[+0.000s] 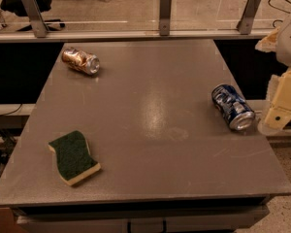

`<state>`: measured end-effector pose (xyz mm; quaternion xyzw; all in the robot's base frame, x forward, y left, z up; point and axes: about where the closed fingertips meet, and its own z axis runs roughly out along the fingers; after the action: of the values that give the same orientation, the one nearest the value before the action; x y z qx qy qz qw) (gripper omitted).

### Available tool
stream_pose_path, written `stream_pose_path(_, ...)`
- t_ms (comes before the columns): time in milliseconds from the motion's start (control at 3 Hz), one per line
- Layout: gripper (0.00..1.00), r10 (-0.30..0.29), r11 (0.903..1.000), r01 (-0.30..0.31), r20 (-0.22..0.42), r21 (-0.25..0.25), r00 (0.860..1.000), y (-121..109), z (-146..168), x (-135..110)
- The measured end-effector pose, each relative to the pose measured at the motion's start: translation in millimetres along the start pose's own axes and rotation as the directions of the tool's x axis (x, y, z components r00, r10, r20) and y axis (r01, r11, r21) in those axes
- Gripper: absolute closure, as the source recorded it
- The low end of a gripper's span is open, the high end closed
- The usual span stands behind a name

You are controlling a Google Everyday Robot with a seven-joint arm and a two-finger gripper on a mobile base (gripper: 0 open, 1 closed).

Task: Place pepsi can upright

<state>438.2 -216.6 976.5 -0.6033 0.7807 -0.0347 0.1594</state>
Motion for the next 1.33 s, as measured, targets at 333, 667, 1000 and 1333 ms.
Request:
stream_pose_path(333, 0.00, 0.000, 1.0000, 0.000, 0.000, 0.000, 1.000, 0, 0, 0)
stream_pose_path(667, 0.00, 0.082, 0.9961, -0.082, 0.018, 0.033, 0.997, -24, 15, 2)
stream_pose_path(1000, 0.00, 0.239, 0.9669, -0.241, 0.031, 0.085, 0.971, -64, 55, 9)
stream_pose_path(1333, 0.00, 0.391, 0.9127, -0.392, 0.036, 0.115, 0.920, -93, 86, 18)
